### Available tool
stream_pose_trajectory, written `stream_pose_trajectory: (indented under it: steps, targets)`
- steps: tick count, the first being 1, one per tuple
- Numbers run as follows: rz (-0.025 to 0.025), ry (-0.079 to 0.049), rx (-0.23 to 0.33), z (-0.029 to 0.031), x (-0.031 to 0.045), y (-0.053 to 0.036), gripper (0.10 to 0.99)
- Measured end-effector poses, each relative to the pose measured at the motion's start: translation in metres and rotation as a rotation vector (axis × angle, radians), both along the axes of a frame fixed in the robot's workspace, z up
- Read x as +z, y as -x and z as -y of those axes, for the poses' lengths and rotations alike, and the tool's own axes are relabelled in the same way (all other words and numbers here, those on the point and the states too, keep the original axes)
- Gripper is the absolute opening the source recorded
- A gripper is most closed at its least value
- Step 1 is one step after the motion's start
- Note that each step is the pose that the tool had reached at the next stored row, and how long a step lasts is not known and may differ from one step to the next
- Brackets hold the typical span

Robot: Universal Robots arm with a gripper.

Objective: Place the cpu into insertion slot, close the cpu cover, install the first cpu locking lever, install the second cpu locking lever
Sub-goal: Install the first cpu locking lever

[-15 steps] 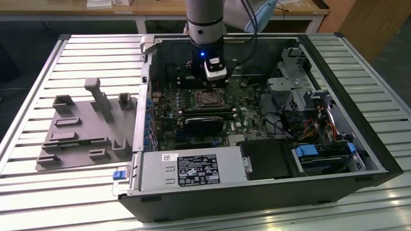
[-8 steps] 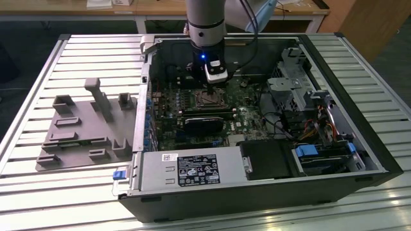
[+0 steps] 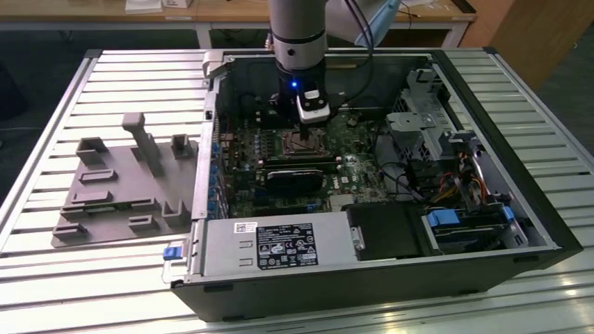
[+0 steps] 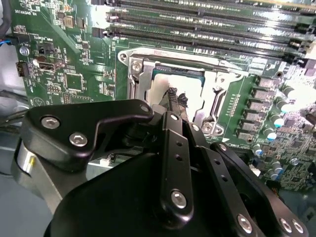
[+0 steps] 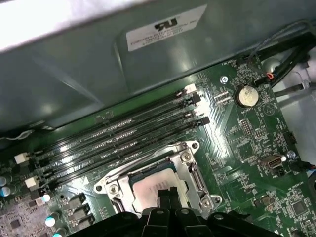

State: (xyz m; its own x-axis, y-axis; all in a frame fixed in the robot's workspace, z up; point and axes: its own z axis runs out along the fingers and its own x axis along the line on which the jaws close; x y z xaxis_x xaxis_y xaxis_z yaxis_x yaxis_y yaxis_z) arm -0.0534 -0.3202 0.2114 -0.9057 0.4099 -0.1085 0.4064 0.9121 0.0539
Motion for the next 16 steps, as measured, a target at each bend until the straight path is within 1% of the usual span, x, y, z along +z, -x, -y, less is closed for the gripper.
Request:
stream_pose_trajectory:
  steps: [5, 8, 10, 16]
  targets:
    - [-0.0001, 0.020, 0.043, 0.0001, -0.0003, 0.0000, 0.102]
    - [0.0000, 0.020, 0.063, 0.0001, 0.0000, 0.0001, 0.102]
    - [0.0004, 0.020, 0.069, 0.0001, 0.0015, 0.0001, 0.102]
    - [0.0024, 0.019, 0.078, 0.0001, 0.0114, 0.0000, 0.102]
